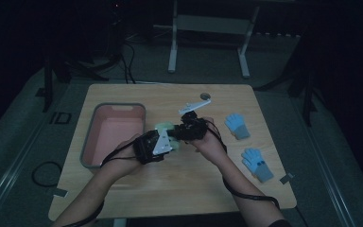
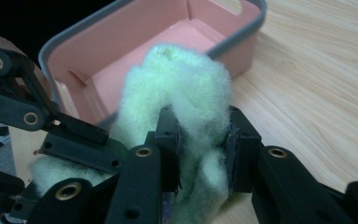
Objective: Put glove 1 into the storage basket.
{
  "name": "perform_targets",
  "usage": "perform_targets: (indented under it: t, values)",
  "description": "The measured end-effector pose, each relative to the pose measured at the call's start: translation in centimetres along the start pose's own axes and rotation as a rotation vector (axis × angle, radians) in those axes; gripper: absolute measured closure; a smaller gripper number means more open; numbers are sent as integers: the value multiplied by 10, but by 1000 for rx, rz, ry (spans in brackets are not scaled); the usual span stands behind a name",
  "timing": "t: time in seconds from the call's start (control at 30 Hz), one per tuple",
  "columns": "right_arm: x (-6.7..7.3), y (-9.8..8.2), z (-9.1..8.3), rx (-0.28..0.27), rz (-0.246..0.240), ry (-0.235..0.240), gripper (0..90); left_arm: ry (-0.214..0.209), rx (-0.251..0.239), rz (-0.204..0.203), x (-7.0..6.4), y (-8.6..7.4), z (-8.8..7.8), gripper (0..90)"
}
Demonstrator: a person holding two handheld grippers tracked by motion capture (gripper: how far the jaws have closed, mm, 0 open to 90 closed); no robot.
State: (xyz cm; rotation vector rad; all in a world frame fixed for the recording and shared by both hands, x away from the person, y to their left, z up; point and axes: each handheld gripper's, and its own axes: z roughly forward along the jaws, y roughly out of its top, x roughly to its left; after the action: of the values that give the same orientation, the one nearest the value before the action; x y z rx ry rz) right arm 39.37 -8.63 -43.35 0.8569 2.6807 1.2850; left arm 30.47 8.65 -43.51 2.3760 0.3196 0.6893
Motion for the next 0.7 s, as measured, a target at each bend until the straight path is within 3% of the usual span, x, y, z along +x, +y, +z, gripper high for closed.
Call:
perform_targets:
  t: [0.2, 0.53, 0.6, 0.7]
  values:
    - [11, 15, 16, 4, -21, 14, 708, 7, 11, -21, 10, -15, -12, 708]
    - [25, 39, 37, -11, -22, 44, 708, 37, 34, -14, 24, -38, -33, 708]
    - [33, 50, 52, -10, -29, 60, 708, 42, 44, -19, 29, -49, -40, 708]
    - [38, 55, 59, -8, -30, 63, 708, 55, 50, -27, 33, -60, -47, 708]
